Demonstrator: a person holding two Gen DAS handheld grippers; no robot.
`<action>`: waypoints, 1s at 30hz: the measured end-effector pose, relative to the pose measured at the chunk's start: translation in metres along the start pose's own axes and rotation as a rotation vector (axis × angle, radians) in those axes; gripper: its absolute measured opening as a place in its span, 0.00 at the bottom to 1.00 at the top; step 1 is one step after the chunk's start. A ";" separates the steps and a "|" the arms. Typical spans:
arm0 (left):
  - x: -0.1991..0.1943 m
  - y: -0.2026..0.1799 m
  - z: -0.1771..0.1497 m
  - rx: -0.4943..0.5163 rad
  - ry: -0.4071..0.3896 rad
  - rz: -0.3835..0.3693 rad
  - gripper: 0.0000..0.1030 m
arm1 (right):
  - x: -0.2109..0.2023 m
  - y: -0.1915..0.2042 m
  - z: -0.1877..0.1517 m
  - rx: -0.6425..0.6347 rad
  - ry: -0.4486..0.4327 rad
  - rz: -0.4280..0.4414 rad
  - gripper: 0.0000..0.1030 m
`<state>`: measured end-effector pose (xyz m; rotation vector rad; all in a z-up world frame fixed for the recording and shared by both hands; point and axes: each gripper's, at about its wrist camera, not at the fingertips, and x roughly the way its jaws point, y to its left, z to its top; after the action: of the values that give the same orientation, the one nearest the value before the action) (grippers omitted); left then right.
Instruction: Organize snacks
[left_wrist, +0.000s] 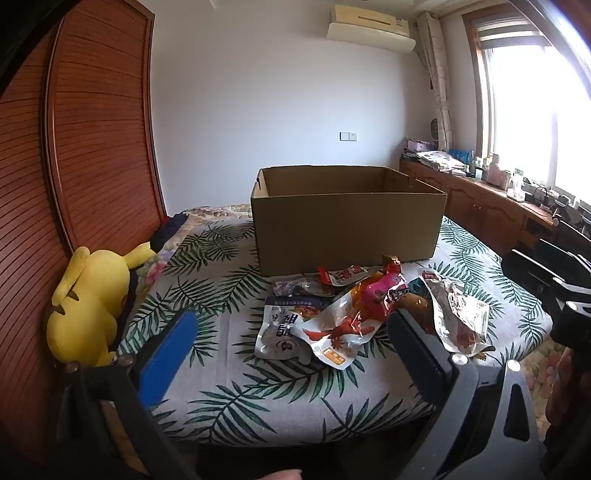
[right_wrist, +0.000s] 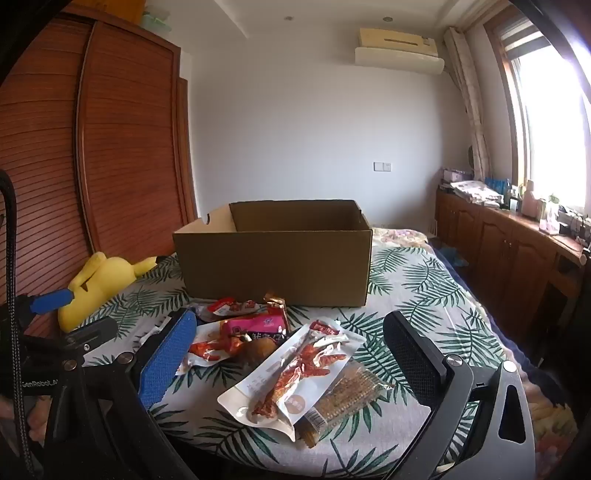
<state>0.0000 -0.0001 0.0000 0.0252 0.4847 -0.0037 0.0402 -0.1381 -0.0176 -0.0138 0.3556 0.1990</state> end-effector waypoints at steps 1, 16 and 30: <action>0.000 0.000 0.000 0.000 0.000 -0.003 1.00 | 0.000 0.000 0.000 -0.005 0.006 0.000 1.00; -0.004 0.003 0.005 -0.002 -0.007 -0.004 1.00 | 0.001 -0.004 -0.001 0.006 -0.002 -0.003 1.00; -0.010 0.006 0.011 -0.005 -0.027 0.000 1.00 | -0.004 -0.006 -0.001 0.012 -0.004 -0.015 1.00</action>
<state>-0.0034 0.0058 0.0143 0.0199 0.4579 -0.0031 0.0374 -0.1446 -0.0173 -0.0038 0.3529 0.1819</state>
